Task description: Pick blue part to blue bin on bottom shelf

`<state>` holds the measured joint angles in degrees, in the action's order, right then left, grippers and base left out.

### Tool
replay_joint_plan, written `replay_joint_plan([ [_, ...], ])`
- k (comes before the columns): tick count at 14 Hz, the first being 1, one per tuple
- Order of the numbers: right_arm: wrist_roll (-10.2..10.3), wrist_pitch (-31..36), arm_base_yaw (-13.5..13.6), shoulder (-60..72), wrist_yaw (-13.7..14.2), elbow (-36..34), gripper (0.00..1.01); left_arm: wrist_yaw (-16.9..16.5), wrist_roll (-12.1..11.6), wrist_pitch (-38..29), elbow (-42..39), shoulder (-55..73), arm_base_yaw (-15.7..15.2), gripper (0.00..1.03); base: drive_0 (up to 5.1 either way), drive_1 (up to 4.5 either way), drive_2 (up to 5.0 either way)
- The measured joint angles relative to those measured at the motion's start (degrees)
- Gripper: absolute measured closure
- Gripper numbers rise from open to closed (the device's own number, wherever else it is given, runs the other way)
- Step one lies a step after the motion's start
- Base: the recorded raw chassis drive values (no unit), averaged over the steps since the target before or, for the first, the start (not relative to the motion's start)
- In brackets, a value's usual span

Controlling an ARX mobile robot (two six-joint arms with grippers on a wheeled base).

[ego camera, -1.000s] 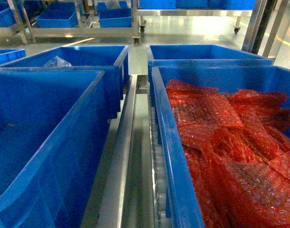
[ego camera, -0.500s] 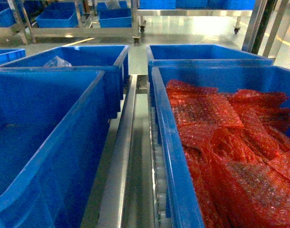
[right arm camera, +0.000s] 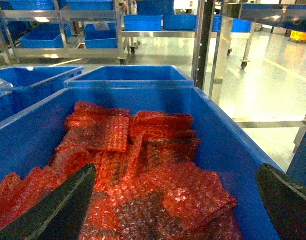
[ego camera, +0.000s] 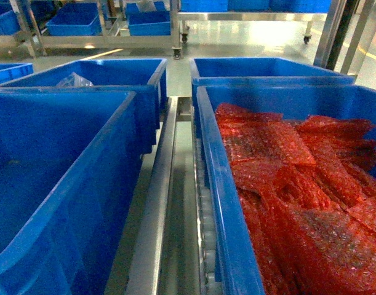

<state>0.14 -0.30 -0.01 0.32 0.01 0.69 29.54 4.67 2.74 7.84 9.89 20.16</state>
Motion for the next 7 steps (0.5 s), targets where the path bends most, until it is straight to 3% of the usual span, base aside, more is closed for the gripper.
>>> replay_joint_plan([
  [2,0.0,0.0,0.0,0.0,0.0,0.0,0.03,9.0,-2.6,-6.1,-0.3,1.7,5.2,0.60,0.0,0.00,0.0],
  [3,0.0,0.0,0.0,0.0,0.0,0.0,0.03,7.6,-4.7,-17.1,-0.3,11.4,5.7,0.60,0.0,0.00,0.0],
  [5,0.0,0.0,0.0,0.0,0.0,0.0,0.03,2.0,-5.3,-34.2,2.8,29.9,0.5,0.60,0.0,0.00,0.0],
  [7,0.0,0.0,0.0,0.0,0.0,0.0,0.03,-1.3,-6.0,-47.0,9.7,47.8,-1.9,0.60,0.0,0.00,0.0],
])
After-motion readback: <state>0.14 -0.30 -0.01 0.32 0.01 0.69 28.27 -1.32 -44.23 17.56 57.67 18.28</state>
